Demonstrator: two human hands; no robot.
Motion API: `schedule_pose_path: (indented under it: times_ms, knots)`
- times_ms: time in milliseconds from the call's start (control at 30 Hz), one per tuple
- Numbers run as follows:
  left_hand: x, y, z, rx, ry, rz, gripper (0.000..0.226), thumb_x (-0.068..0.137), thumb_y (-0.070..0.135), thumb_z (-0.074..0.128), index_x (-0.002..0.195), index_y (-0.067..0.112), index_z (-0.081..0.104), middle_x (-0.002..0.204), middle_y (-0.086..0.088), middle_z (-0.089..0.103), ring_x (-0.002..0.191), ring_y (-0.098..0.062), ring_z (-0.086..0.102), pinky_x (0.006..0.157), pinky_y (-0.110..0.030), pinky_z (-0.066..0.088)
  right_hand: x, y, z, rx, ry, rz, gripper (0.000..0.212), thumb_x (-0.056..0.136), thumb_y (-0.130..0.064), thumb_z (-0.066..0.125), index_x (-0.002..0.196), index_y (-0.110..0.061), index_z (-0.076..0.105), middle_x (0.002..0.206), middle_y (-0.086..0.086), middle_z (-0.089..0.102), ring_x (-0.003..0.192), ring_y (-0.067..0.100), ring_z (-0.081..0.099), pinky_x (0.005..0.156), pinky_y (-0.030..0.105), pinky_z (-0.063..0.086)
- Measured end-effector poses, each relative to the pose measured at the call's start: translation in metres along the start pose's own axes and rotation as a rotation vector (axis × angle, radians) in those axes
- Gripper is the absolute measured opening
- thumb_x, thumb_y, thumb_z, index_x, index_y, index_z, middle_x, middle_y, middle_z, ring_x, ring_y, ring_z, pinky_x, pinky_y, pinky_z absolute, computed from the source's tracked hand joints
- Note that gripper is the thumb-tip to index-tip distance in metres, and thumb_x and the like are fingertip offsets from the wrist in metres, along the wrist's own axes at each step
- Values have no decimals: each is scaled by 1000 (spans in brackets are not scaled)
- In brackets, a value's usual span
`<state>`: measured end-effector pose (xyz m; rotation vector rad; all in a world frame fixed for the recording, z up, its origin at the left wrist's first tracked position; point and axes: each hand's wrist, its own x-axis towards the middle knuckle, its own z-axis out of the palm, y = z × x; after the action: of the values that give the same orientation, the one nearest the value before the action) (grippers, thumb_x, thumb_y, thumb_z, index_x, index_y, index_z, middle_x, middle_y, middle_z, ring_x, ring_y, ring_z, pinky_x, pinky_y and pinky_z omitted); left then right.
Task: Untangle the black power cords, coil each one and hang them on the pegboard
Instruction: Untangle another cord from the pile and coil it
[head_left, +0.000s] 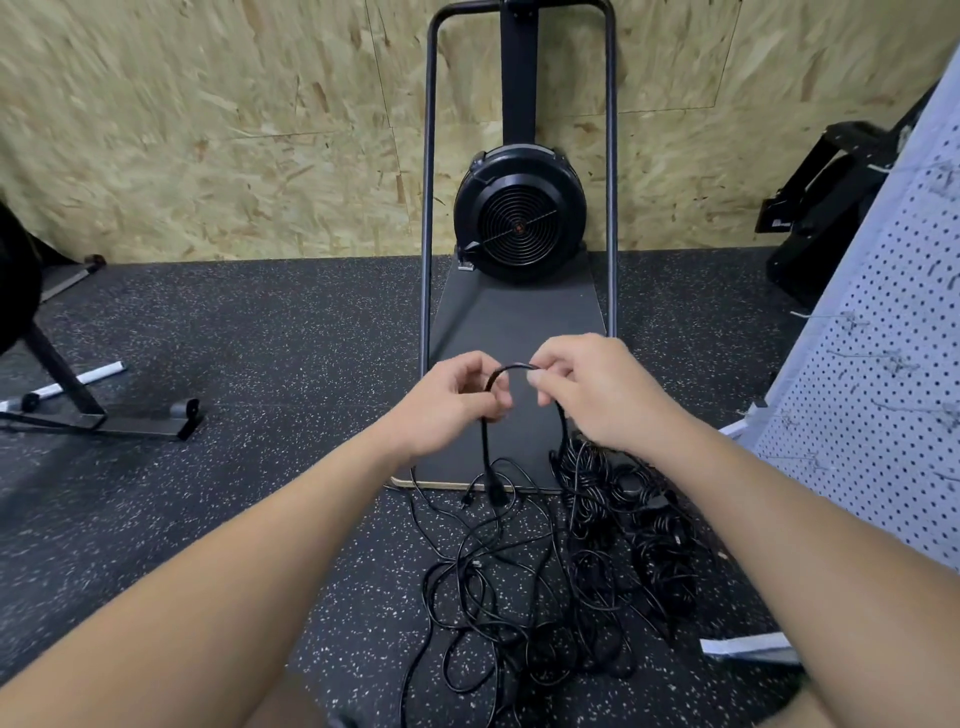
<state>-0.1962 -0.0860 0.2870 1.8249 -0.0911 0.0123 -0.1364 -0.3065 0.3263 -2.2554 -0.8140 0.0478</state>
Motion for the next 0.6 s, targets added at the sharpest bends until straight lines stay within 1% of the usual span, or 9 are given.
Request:
schedule_pose_path:
  times_ms: [100, 200, 267, 300, 333, 400, 467, 533, 600]
  knots:
    - [-8, -3, 6, 74, -72, -65, 14, 99, 10, 73, 111, 5, 70, 85, -5, 65, 81, -21, 61, 85, -40, 53, 1, -3, -9, 365, 3, 46, 13, 109, -19, 65, 103, -11, 74, 83, 2, 79, 63, 18, 66, 75, 45, 62]
    - [-16, 10, 25, 36, -127, -91, 30, 116, 30, 54, 124, 16, 79, 97, -4, 68, 89, -25, 60, 87, -37, 48, 4, -7, -14, 679, 65, 91, 18, 111, -11, 61, 102, 0, 72, 85, 9, 75, 65, 21, 62, 72, 42, 62]
    - [-17, 21, 38, -77, -152, -103, 40, 120, 33, 43, 127, 13, 77, 115, -8, 78, 108, -33, 70, 103, -40, 52, 6, -6, -16, 787, 107, 130, 18, 111, -8, 59, 102, 1, 72, 85, 9, 72, 64, 19, 60, 69, 36, 60]
    - [-17, 25, 43, -195, -167, -126, 41, 120, 32, 41, 126, 8, 74, 114, -15, 79, 112, -35, 73, 109, -45, 55, 7, -4, -17, 823, 131, 145, 18, 111, -8, 60, 102, 2, 72, 85, 9, 71, 64, 18, 58, 68, 35, 59]
    - [-18, 28, 48, -314, -189, -157, 39, 120, 32, 42, 125, 4, 69, 104, -19, 78, 104, -35, 76, 108, -50, 58, 8, -1, -18, 838, 156, 159, 18, 110, -8, 60, 102, 2, 72, 85, 9, 71, 63, 17, 58, 68, 36, 59]
    - [-20, 33, 52, -391, -205, -189, 29, 118, 31, 48, 121, 6, 62, 81, -13, 69, 73, -26, 72, 81, -44, 67, 10, 4, -19, 829, 198, 182, 19, 109, -8, 63, 103, 6, 73, 84, 9, 72, 62, 17, 58, 70, 39, 60]
    - [-21, 33, 54, -358, -202, -159, 22, 117, 29, 52, 119, 8, 58, 74, -8, 60, 51, -15, 52, 52, -28, 52, 10, 9, -20, 817, 225, 200, 19, 108, -7, 65, 105, 9, 74, 82, 9, 73, 61, 16, 58, 70, 39, 62]
    - [-19, 36, 54, -378, -196, -153, 23, 117, 32, 52, 120, 10, 59, 73, -4, 52, 47, -10, 32, 45, -23, 31, 11, 12, -22, 809, 247, 213, 18, 107, -7, 66, 105, 9, 75, 82, 10, 74, 61, 16, 59, 69, 38, 62]
    - [-17, 38, 53, -383, -175, -162, 38, 116, 45, 49, 122, 9, 61, 74, -1, 44, 50, -10, 24, 46, -23, 21, 12, 14, -23, 809, 269, 230, 17, 105, -6, 67, 104, 9, 75, 81, 11, 75, 60, 17, 59, 70, 39, 64]
